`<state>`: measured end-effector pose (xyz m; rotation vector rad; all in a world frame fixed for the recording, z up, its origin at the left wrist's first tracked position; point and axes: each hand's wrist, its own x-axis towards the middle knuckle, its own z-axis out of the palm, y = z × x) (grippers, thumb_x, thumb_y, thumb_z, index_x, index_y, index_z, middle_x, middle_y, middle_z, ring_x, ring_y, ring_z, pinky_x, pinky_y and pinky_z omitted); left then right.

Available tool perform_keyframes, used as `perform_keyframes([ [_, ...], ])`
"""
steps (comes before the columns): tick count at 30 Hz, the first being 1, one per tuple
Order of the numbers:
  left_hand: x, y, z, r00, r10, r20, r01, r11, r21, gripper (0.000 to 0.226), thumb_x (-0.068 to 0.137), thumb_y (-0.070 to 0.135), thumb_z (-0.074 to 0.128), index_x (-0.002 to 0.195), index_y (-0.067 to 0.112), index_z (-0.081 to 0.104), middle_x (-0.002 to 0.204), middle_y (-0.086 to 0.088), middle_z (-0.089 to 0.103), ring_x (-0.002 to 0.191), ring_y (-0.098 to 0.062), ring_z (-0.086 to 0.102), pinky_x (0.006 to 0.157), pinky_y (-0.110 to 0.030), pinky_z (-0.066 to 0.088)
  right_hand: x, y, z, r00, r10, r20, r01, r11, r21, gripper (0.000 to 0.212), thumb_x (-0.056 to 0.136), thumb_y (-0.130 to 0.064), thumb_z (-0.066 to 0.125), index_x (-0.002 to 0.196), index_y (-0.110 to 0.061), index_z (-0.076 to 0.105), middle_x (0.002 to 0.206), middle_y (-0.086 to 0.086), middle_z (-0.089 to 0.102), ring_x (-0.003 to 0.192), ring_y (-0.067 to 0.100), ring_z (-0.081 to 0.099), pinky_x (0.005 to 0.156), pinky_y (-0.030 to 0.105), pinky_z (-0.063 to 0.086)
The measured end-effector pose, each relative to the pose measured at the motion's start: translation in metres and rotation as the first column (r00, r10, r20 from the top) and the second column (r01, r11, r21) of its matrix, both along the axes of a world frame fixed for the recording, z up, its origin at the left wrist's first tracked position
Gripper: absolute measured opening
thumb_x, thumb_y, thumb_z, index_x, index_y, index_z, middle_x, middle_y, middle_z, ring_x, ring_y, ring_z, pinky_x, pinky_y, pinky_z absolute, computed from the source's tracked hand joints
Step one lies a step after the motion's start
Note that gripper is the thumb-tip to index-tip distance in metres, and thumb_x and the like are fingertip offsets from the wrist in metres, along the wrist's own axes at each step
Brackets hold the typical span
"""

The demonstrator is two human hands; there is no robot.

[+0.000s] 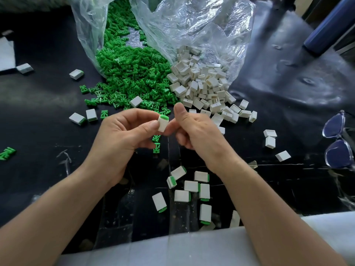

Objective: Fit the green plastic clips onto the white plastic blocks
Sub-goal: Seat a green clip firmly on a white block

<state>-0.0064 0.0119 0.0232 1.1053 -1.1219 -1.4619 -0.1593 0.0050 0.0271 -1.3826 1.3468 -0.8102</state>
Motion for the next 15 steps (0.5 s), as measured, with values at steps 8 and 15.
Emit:
perform_keyframes([
  [8, -0.004, 0.009, 0.002, 0.958, -0.229, 0.169, 0.237, 0.971, -0.029, 0.025, 0.057, 0.033, 0.071, 0.074, 0.015, 0.074, 0.059, 0.000, 0.066, 0.043, -0.004, 0.052, 0.041, -0.011, 0.038, -0.018, -0.014, -0.007, 0.829, -0.339, -0.446, 0.163, 0.908, -0.387, 0.020, 0.088, -0.021, 0.059, 0.107, -0.019, 0.066, 0.103, 0.000, 0.058, 0.084, 0.012, 0.053, 0.083, 0.022, 0.041],
  [15, -0.004, 0.005, 0.002, 0.978, -0.064, 0.197, 0.075, 0.996, -0.051, 0.027, 0.062, 0.039, 0.066, 0.079, 0.020, 0.073, 0.074, -0.002, 0.073, 0.040, -0.004, 0.047, 0.041, -0.008, 0.035, -0.017, -0.018, -0.018, 0.664, -0.245, -0.707, -0.037, 0.933, -0.358, 0.043, 0.088, -0.002, 0.051, 0.128, -0.018, 0.054, 0.134, -0.001, 0.048, 0.123, 0.021, 0.037, 0.095, 0.022, 0.025],
])
